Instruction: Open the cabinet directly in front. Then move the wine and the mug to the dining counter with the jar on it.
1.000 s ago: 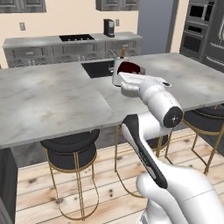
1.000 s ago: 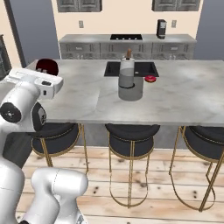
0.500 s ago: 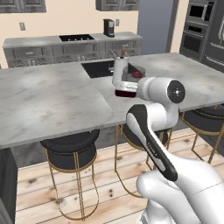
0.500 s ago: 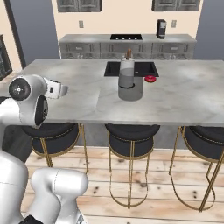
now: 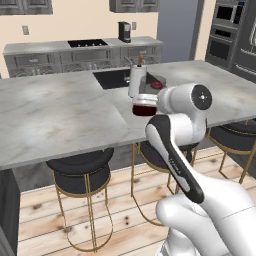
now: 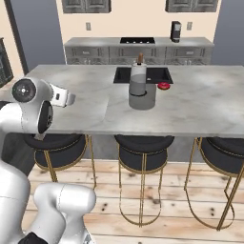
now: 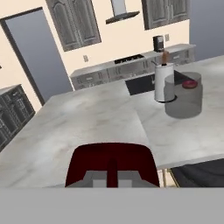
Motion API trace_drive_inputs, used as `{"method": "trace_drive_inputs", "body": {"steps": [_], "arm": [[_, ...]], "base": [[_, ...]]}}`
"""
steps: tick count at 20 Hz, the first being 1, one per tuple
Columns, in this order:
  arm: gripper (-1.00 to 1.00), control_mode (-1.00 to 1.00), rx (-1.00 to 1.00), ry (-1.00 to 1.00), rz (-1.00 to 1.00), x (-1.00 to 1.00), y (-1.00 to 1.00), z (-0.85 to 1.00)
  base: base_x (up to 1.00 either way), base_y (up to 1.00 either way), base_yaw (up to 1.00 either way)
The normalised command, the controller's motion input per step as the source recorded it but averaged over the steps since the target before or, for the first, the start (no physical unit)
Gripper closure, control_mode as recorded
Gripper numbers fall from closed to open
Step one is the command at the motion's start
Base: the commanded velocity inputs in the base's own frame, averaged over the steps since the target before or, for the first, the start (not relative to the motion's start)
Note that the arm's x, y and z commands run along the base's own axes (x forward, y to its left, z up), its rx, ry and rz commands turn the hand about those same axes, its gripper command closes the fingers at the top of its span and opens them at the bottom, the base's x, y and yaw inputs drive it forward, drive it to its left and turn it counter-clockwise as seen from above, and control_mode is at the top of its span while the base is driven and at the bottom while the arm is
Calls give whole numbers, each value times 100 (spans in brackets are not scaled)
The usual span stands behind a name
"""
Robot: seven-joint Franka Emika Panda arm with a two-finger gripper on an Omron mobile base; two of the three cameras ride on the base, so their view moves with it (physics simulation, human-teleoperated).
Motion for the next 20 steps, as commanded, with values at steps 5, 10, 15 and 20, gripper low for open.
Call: {"method": "trace_drive_inputs", "body": {"steps": [5,10,15,20], "arm": [[100,-100,-12,-28,3,0,-9,-80],[100,-100,0,-24,3,23,-25,-33],[100,-100,0,1,0,76,-21,-6],[100,-100,-2,11,2,85,-2,-24]], "base": [[0,0,0],[0,0,0],[0,0,0],[0,0,0]]}}
